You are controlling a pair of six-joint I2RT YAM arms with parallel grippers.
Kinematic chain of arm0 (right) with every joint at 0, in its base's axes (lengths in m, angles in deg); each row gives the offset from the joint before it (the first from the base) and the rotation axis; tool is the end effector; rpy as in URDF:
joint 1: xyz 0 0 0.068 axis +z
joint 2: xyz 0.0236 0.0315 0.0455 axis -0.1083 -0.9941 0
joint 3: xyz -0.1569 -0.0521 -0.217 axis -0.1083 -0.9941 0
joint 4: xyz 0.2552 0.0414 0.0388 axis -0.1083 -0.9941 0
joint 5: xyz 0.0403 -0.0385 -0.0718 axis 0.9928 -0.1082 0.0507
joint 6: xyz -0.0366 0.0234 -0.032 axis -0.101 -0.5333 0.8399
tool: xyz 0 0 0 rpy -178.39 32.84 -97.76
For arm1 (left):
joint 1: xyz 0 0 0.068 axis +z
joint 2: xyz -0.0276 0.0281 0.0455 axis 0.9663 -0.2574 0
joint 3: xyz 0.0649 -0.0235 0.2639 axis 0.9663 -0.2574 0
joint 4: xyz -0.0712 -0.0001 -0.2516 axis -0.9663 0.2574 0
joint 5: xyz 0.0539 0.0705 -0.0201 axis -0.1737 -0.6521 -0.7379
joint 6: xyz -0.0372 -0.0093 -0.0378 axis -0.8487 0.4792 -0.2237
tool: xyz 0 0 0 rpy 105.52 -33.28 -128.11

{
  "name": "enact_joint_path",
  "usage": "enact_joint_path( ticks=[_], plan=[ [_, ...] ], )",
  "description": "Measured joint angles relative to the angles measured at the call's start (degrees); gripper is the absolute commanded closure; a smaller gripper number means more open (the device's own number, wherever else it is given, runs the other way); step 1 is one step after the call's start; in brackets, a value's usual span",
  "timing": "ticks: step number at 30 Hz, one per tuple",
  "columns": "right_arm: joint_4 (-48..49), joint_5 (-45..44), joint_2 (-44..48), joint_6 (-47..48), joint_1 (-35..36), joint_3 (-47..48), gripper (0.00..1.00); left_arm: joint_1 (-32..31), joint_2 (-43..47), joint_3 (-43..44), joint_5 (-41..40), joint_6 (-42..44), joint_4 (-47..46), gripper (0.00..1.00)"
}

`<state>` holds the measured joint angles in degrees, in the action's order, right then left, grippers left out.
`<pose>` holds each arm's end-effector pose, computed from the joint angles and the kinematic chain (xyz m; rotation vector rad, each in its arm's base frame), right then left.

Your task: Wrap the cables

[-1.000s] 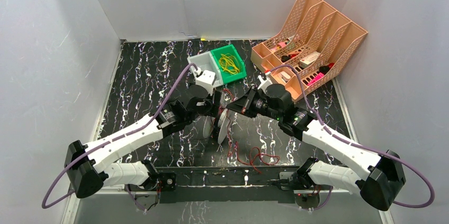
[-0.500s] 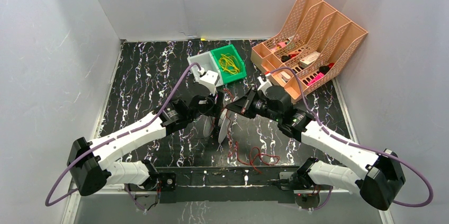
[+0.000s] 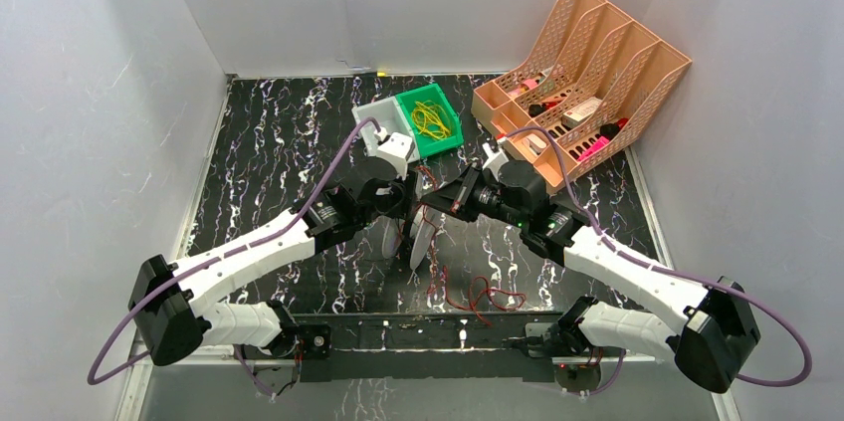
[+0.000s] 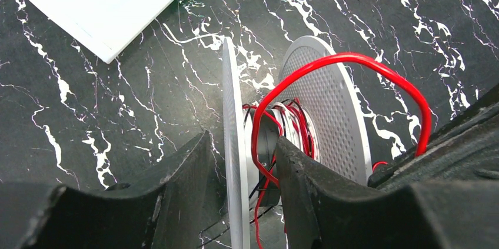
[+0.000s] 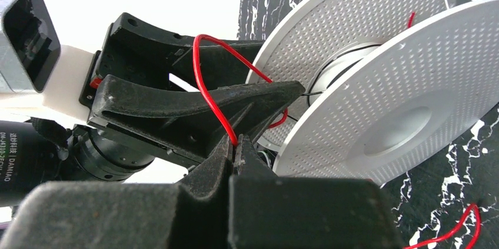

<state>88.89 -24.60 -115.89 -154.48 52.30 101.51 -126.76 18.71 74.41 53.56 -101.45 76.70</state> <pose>0.1685 0.1822 0.2954 0.2658 2.0566 1.4680 0.1812 -0.2125 0.3095 0.4056 1.9949 -0.4731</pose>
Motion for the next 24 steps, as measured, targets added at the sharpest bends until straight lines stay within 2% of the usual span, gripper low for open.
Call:
enact_joint_path(
  ticks=[6,16,24],
  plan=[
    [1.4,0.9,-0.4,-0.5,0.0,-1.0,1.0,0.1,0.0,0.0,0.0,0.0,0.0,0.67],
    [2.1,1.2,-0.9,-1.4,0.0,-1.9,1.0,0.1,-0.1,0.0,-0.2,0.7,0.1,0.99],
    [2.3,0.3,-0.9,-1.0,0.0,-1.9,1.0,0.2,-0.1,0.0,-0.4,1.7,0.4,1.0]
  ],
)
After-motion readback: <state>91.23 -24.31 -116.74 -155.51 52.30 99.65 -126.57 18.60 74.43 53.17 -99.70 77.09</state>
